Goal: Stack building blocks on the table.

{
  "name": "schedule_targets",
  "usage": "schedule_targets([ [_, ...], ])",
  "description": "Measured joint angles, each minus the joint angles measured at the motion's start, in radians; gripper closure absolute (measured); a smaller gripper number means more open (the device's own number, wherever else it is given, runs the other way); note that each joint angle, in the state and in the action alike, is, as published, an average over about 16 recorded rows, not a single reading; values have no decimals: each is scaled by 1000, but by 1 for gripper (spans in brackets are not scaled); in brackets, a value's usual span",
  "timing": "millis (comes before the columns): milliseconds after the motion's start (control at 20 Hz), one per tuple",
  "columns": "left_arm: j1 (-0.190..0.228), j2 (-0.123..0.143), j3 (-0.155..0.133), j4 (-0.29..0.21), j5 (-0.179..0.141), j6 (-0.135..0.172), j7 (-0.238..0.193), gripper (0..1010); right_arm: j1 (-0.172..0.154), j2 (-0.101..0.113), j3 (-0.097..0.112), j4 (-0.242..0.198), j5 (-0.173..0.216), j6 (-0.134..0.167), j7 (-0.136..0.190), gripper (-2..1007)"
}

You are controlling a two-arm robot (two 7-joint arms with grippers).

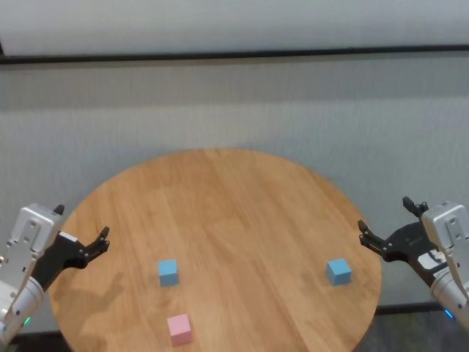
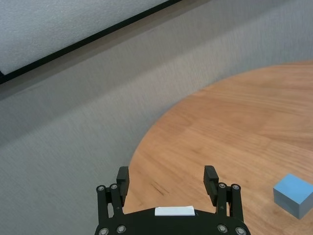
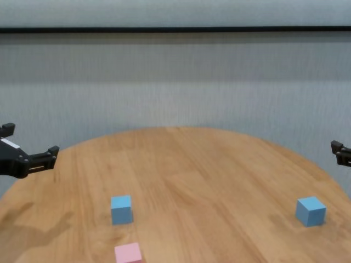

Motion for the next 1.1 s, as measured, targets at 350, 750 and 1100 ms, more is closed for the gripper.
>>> schedule_targets([
  [350,0,0,0,0,0,0,0,11,0,0,0,0,0,0,0,4],
  [750,1,1,-1,-1,0,0,-1,10,0,0,0,0,0,0,0,4],
  [1100,32,38,-24,-26,-13,-24,-37,10,0,0,0,0,0,0,0,4],
])
